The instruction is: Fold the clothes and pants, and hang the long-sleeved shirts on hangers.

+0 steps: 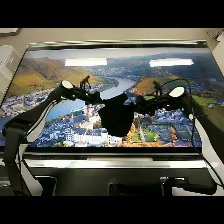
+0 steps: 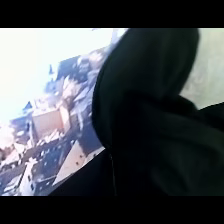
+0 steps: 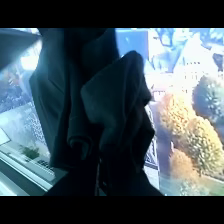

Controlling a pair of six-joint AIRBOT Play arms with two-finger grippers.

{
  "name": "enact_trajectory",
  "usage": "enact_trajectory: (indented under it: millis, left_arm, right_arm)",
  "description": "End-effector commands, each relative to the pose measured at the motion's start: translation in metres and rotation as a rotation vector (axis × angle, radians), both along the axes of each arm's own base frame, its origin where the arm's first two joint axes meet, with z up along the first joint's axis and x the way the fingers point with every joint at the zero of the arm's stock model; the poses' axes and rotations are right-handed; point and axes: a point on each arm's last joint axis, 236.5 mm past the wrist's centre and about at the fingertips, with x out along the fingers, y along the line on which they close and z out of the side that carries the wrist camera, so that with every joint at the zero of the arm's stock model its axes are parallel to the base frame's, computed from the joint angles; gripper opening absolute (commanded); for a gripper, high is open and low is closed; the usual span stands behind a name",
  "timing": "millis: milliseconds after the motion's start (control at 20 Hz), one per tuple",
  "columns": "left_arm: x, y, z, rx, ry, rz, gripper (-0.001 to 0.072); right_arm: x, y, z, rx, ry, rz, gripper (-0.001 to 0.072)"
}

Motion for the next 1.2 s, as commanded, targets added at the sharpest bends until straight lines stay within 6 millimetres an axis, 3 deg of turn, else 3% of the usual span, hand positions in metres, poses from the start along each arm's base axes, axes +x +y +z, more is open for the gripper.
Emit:
enact_trajectory:
  millis: [0, 100, 250, 400, 500, 650, 800, 950, 1050, 1150]
  left_arm:
    - [0.039, 0.013, 0.048, -0.028, -0.108, 0.055, 0.0014]
    - [0.058, 0.022, 0.079, -0.045, -0.173, 0.08, 0.0013]
    - [0.062, 0.043, 0.112, -0.02, -0.196, 0.072, 0.0013]
    - [0.07, 0.08, 0.166, -0.018, -0.293, 0.13, 0.0013]
    - [0.074, 0.115, 0.214, -0.018, -0.384, 0.2, 0.0013]
    - [0.061, 0.164, 0.306, -0.013, -0.565, 0.304, 0.0013]
    - [0.016, 0.195, 0.405, -0.001, -0.767, 0.374, 0.0013]
    - [-0.07, 0.198, 0.498, 0.021, -0.977, 0.384, 0.0013]
    - [-0.137, 0.193, 0.539, 0.052, -1.082, 0.378, 0.0013]
    - [-0.193, 0.2, 0.558, 0.125, -1.109, 0.458, 0.0013]
  right_arm:
    - [0.007, -0.003, 0.018, -0.016, -0.088, -0.002, 0.0034]
    - [0.015, -0.006, 0.035, -0.023, -0.157, -0.029, 0.0034]
    - [0.016, -0.008, 0.062, -0.022, -0.24, -0.036, 0.0034]
    - [0.027, -0.023, 0.11, -0.124, -0.483, 0.003, 0.0034]
    - [0.044, -0.051, 0.157, -0.284, -0.682, -0.003, 0.0034]
    - [0.058, -0.085, 0.261, -0.454, -0.984, -0.077, 0.0034]
    - [0.038, -0.095, 0.363, -0.489, -1.196, -0.141, 0.0034]
    - [-0.021, -0.093, 0.436, -0.468, -1.309, -0.137, 0.0034]
    - [-0.073, -0.093, 0.478, -0.436, -1.377, -0.16, 0.0034]
    - [-0.128, -0.096, 0.515, -0.369, -1.441, -0.224, 0.0033]
